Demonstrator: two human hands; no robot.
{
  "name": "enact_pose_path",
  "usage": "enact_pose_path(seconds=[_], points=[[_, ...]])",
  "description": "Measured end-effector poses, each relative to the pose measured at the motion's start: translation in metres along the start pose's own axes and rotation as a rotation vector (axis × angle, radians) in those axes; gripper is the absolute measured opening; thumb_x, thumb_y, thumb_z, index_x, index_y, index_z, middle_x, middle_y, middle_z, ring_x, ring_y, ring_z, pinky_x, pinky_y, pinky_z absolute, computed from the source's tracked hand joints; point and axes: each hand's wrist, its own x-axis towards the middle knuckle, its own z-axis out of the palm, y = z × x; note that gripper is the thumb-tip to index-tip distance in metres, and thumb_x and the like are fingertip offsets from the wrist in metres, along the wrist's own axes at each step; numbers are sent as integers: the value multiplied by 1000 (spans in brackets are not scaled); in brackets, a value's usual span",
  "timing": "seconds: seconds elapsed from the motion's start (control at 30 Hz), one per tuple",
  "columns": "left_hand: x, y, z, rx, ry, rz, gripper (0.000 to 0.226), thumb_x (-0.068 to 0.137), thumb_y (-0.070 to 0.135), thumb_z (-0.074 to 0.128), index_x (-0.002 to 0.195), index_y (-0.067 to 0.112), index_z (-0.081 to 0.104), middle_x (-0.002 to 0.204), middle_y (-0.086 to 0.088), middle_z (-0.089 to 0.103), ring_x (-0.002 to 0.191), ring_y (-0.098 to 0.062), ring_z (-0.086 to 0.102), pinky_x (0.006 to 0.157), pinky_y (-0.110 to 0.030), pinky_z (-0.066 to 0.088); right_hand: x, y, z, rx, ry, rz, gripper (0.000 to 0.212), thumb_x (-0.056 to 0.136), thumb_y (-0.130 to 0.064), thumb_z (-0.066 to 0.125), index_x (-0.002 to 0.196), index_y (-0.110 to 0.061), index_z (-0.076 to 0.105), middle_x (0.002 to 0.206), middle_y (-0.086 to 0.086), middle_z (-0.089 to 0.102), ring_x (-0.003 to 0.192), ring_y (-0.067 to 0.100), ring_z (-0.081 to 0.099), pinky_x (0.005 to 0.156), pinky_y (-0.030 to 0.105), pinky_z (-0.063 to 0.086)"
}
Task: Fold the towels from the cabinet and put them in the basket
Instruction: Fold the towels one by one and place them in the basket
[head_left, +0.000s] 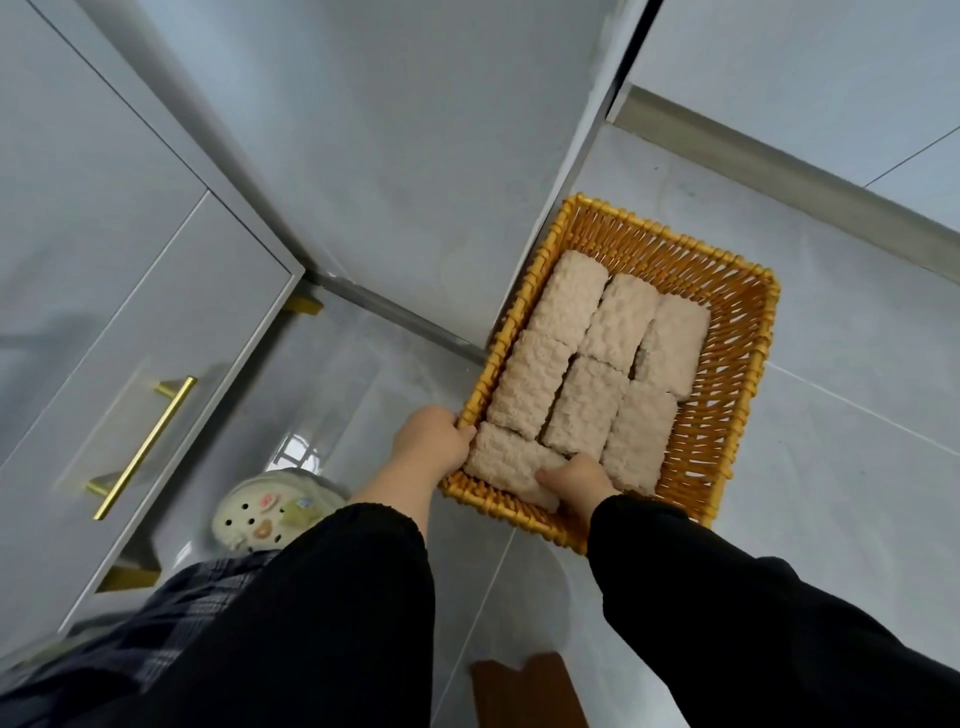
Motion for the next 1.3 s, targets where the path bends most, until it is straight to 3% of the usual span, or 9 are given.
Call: enact_pose_path(seconds=[0.2,0.43,0.53,0.63,0.73,0.83,0.97,1.1,1.3], points=[[-1,0,-3,-14,55,6,39,95,33,52,61,15,51,63,-1,49,73,-25,53,59,-28,36,-13,0,-10,-397,76,-80,46,87,-60,52,86,-14,55,80,1,58,77,22,58,73,31,51],[-12,5,-20,-53,10,-1,38,91,22,52,54,14,45,58,-1,46,59,-18,47,51,-25,35,-40,-8,-19,-548,91,-205,45,97,-50,36,98,-12,61,97,6,64,92,24,61,71,30,46],[-29,13,-32,-193,-60,-15,33,86,24,56,58,14,43,64,-3,47,64,-20,49,67,-31,47,-61,-27,-26,-527,105,-326,47,100,-45,32,72,-12,50,74,3,53,87,26,60,67,30,42],[-50,14,-46,-344,-117,-38,13,87,24,56,85,11,56,97,-10,59,92,-23,57,86,-36,48,-86,-51,-37,-431,134,-454,47,101,-42,33,63,-15,39,64,1,44,71,22,52,56,27,36],[-67,11,-66,-594,-109,-63,36,99,24,46,131,7,48,123,-9,60,97,-17,61,82,-33,49,-113,-74,-47,-325,135,-588,43,101,-34,36,63,-15,43,74,7,58,70,22,57,55,26,42],[-95,5,-97,-774,0,9,42,98,28,50,136,10,44,115,-7,63,93,-15,65,81,-32,51,-152,-98,-53,-279,141,-708,41,99,-31,38,68,-9,53,85,16,67,79,29,64,73,35,53],[-144,-9,-140,-1014,82,92,28,97,26,52,122,12,54,102,-6,67,85,-15,66,72,-29,51,-204,-135,-51,-216,103,-842,39,97,-28,38,90,0,65,88,17,70,81,33,67,81,40,55],[-193,-25,-176,-1105,219,160,18,99,22,46,113,15,54,92,-2,64,78,-13,63,65,-26,47,-256,-167,-43,-126,112,-983,33,94,-23,43,86,0,66,82,18,70,63,26,65,66,32,51],[-248,-56,-219,-1187,508,204,26,99,24,45,119,13,55,102,-6,64,81,-17,65,69,-31,50,-327,-213,-33,-129,142,-1173,27,90,-19,46,82,0,64,81,15,69,67,28,65,58,30,48]])
